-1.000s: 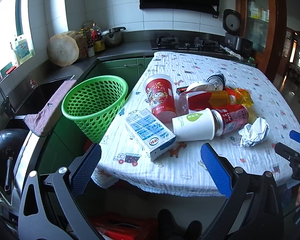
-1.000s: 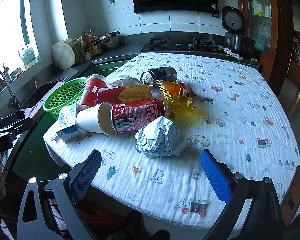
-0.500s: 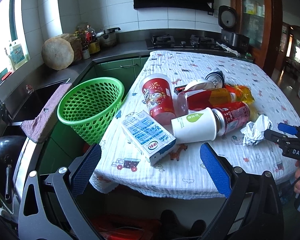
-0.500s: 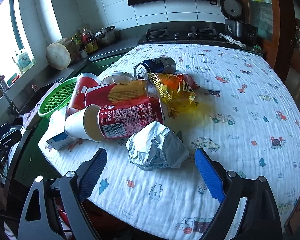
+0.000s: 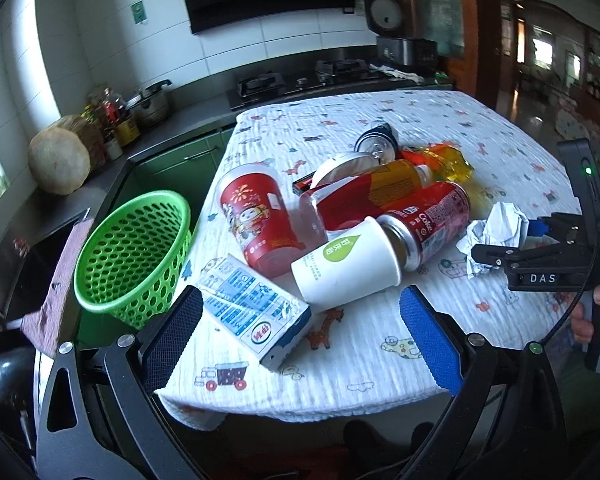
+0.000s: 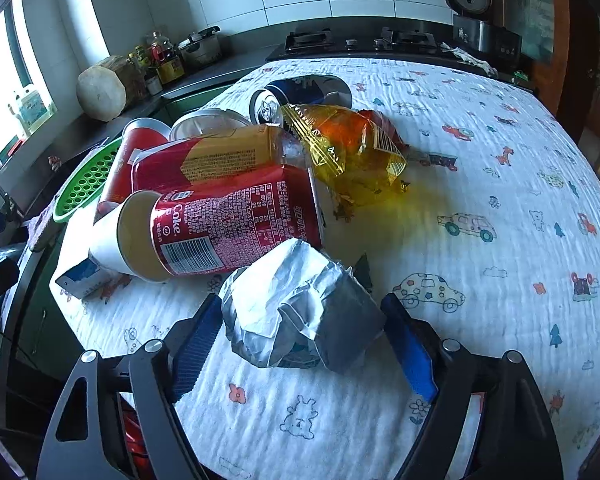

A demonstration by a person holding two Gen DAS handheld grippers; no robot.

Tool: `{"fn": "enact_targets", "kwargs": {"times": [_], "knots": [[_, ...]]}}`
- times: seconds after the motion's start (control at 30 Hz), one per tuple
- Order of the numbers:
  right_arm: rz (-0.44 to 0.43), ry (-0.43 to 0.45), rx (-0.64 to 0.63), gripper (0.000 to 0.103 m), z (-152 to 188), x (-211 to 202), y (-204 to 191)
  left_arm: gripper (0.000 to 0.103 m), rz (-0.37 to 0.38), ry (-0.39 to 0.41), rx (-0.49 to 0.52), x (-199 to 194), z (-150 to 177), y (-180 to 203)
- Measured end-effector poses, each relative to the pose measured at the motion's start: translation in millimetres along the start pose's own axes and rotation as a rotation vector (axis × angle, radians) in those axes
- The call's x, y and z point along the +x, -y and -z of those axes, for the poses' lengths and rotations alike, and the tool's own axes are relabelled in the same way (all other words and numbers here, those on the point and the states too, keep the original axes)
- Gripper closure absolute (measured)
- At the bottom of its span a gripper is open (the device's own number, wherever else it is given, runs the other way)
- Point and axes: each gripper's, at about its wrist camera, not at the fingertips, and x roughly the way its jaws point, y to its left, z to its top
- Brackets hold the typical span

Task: Collect trash
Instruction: 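Grasp the white paper cup with the left tool while the right tool grasps the crumpled foil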

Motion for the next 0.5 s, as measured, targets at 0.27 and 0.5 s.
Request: {"fn": "enact_targets", "kwargs": {"times": [0.27, 0.5], "knots": [[0.005, -0.008, -0.008, 0.038, -1, 1, 1, 0.012, 0.115, -0.023, 0.164, 37, -9, 14], [0.019, -0.004, -0.031, 0.043, -1, -3, -1, 0.013, 0.166, -0.049, 0.263, 65, -13, 19]]}}
